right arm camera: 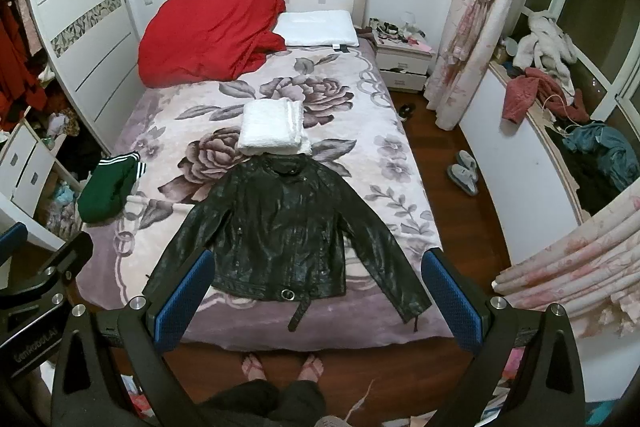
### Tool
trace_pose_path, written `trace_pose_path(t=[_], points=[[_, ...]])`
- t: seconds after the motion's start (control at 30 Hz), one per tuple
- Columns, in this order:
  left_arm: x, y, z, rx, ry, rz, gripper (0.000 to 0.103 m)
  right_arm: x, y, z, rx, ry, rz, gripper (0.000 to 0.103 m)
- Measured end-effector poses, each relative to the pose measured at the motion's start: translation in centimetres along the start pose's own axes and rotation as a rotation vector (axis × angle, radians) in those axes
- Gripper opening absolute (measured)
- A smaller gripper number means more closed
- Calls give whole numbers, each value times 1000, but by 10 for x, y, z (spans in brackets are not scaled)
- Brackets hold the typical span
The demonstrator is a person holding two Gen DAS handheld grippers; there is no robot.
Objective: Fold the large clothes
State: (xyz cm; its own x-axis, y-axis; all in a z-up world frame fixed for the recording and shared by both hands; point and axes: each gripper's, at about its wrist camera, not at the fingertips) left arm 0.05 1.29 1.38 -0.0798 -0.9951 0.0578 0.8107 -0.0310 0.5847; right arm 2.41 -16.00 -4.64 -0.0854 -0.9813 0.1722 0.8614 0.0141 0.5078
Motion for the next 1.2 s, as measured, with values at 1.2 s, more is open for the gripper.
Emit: trace_pose_path(t=[1.2], points=[[9,18,5,18,2,-5,103,-2,18,16,15,3,-1,103]])
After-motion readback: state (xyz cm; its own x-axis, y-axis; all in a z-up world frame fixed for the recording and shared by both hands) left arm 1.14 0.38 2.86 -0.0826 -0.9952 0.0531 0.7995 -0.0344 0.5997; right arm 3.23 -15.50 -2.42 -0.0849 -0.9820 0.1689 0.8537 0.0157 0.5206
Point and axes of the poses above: each gripper's, at about its wrist camera, not at the fingertips, and z roughly against the way its jaws point, x to its right, y to its top, and after that the axes turned 7 degrees about -y, right-handed
